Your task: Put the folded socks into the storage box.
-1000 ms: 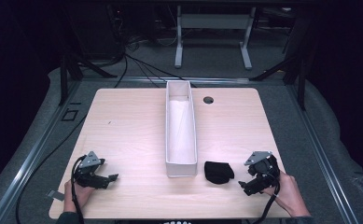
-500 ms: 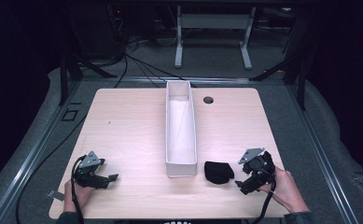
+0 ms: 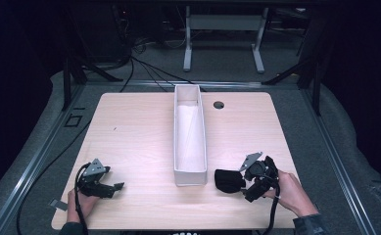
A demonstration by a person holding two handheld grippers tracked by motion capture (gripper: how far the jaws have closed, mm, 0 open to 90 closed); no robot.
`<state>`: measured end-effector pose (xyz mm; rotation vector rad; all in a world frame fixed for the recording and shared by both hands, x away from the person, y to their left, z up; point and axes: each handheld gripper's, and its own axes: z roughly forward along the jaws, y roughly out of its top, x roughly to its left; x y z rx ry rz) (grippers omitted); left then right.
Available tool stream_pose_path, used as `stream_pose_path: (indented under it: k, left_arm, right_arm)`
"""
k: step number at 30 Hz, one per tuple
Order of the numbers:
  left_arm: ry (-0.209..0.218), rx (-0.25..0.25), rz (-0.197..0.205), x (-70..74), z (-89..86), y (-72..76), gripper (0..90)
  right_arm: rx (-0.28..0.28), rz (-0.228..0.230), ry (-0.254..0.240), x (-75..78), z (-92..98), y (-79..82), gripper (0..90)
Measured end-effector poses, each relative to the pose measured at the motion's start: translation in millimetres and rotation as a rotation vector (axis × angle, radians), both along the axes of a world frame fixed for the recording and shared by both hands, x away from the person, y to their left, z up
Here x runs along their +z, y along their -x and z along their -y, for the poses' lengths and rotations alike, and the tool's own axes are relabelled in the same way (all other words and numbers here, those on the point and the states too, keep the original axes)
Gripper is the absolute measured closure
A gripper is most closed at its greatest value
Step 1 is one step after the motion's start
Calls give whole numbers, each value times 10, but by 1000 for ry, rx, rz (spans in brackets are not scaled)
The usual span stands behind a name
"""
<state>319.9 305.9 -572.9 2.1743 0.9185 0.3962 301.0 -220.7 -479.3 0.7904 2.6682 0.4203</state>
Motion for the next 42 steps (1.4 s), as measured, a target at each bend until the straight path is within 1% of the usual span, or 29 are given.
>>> stream_pose_path:
  k: [1,2,3,6,8,9,11,12,15,16,18,19,21,24,26,27,29,30,32,34,35,36,38,39,42]
  left_arm:
    - [0,0,0,0,0,0,98]
    - [0,0,0,0,0,0,98]
    - [0,0,0,0,0,0,98]
    - [0,-1,0,0,-1,-1,98]
    - [0,0,0,0,0,-1,98]
    - [0,0,0,0,0,-1,98]
    - [0,0,0,0,-1,-1,98]
    - [0,0,1,0,0,-1,98]
    - [0,0,0,0,-1,-1,98]
    - [0,0,0,0,-1,-1,98]
    - [0,-1,1,0,-1,-1,98]
    - [0,-1,1,0,-1,-2,98]
    - [0,-1,0,0,-1,-1,98]
    - [0,-1,1,0,-1,-1,98]
    - [0,-1,0,0,-1,-1,98]
    - [0,-1,0,0,-1,-2,98]
    - [0,-1,1,0,-1,-2,98]
    - [0,-1,0,0,-1,-1,98]
    - [0,-1,0,0,-1,-1,98]
    - [0,-1,0,0,-1,-1,98]
    - [0,-1,0,0,-1,-1,98]
    - [0,-1,0,0,-1,-1,98]
    - [0,-1,0,0,-1,-1,98]
    - [0,-1,0,0,-1,-1,98]
    - [0,-1,0,0,-1,-1,98]
  right_arm:
    - [5,5,15,2,-15,-8,91]
    - [9,8,3,4,-28,-11,122]
    - [11,2,-7,8,-38,-16,131]
    - [33,-4,-9,7,-84,-33,129]
    - [37,-1,-4,4,-105,-35,122]
    - [44,-7,-6,-2,-126,-39,119]
    - [63,-9,13,-11,-170,-51,122]
    - [78,-36,8,-27,-210,-62,130]
    - [110,-37,18,-40,-269,-82,138]
    - [111,-48,16,-51,-293,-85,140]
    - [123,-38,31,-73,-339,-96,142]
    - [126,-66,20,-91,-359,-104,143]
    - [136,-48,37,-115,-393,-119,142]
    - [143,-71,40,-166,-430,-145,122]
    - [148,-80,53,-192,-448,-163,96]
    - [150,-85,52,-209,-457,-172,91]
    - [149,-81,56,-243,-476,-188,94]
    - [150,-91,56,-264,-488,-192,105]
    - [159,-94,62,-309,-512,-204,126]
    - [164,-90,80,-344,-532,-216,142]
    - [159,-101,73,-354,-537,-227,154]
    - [165,-104,72,-357,-539,-238,179]
    - [161,-92,79,-361,-551,-241,278]
    - [160,-94,83,-365,-557,-245,308]
    - [158,-73,98,-366,-566,-246,406]
